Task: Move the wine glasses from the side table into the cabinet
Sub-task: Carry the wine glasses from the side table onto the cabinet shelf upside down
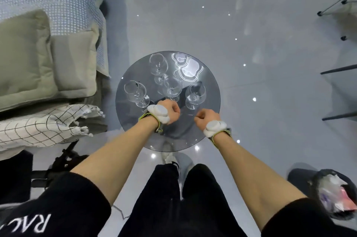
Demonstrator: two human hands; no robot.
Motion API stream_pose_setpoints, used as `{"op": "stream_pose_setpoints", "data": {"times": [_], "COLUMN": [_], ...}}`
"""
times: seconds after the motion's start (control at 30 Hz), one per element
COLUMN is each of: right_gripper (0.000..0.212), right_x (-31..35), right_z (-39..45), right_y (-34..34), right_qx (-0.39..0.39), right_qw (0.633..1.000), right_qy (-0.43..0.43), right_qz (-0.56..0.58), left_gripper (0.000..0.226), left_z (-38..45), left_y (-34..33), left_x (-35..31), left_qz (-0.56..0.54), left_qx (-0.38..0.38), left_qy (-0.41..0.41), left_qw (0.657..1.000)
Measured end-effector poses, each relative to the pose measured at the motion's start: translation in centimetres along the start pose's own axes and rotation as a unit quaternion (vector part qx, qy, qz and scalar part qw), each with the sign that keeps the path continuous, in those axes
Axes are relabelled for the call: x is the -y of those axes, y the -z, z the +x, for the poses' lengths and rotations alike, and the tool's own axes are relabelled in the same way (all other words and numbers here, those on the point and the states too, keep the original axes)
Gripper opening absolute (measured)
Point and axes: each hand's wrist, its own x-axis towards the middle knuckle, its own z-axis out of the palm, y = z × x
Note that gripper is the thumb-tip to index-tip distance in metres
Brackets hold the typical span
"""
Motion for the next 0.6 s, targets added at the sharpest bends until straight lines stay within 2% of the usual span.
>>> {"op": "stream_pose_setpoints", "data": {"times": [0.1, 0.23, 0.3, 0.37, 0.5, 0.6], "right_gripper": [0.019, 0.005, 0.01, 0.012, 0.012, 0.037], "right_x": [-0.9, -3.0, -3.9, -4.3, -4.9, -5.4], "right_z": [3.0, 6.8, 8.4, 10.8, 14.8, 16.4], "right_y": [-0.4, -1.0, -1.0, -0.6, -0.3, -1.0], "right_qx": [0.003, 0.008, 0.008, 0.011, 0.051, 0.112], "right_qw": [0.996, 0.975, 0.957, 0.927, 0.84, 0.793], "right_qy": [-0.052, -0.11, -0.142, -0.176, -0.272, -0.273], "right_qz": [0.068, 0.194, 0.254, 0.331, 0.467, 0.533], "left_gripper": [0.011, 0.011, 0.009, 0.006, 0.01, 0.012], "left_z": [3.5, 6.6, 7.6, 9.4, 11.9, 13.0], "left_y": [-0.3, -0.8, -0.9, -1.0, -1.9, -3.0], "left_x": [-0.2, -0.3, -0.4, -0.4, -0.2, 0.0], "left_qz": [-0.016, -0.04, -0.036, -0.046, -0.076, -0.1], "left_qx": [0.014, 0.021, 0.026, 0.011, -0.004, -0.021], "left_qy": [0.02, 0.04, 0.049, 0.062, 0.09, 0.102], "left_qw": [1.0, 0.998, 0.998, 0.997, 0.993, 0.99]}}
